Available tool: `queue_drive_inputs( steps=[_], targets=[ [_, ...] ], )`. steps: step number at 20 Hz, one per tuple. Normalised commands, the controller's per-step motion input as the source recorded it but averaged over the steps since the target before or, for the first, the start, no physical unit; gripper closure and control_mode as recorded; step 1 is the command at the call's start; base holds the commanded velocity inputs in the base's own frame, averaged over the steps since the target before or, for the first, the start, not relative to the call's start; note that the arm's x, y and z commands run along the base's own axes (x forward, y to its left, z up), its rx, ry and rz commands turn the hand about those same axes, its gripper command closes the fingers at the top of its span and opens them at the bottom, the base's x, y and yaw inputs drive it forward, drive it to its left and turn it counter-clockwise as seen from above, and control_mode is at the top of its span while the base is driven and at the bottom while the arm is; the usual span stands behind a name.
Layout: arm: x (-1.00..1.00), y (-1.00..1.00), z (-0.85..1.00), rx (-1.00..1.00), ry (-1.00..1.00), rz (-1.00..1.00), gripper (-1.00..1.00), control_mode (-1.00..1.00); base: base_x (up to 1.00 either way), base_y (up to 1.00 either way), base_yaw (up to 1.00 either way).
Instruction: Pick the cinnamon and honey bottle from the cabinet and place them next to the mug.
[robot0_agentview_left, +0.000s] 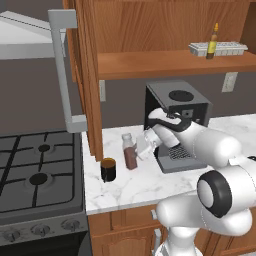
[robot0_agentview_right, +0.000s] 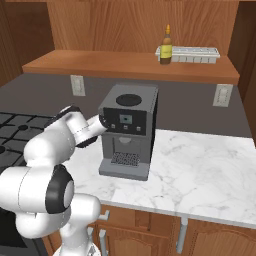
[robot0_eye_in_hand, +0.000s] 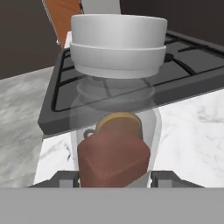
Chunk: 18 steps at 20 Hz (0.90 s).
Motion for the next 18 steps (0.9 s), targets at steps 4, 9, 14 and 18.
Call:
queue_drive_inputs(
  steps=[4,9,14,18],
  targets=[
    [-0.05,0.00,-0.23,0.00,-0.03,0.00,1.00,-1.00,0.00,0.00,0.00],
    [0.00,0.00,-0.32,0.00,-0.03,0.00,1.00,-1.00,0.00,0.00,0.00],
    [0.00,0.00,-0.23,0.00,-0.02,0.00,1.00,-1.00,0.00,0.00,0.00],
    [0.00,0.00,-0.16,0.00,-0.05,0.00,1.00,-1.00,0.00,0.00,0.00]
  ],
)
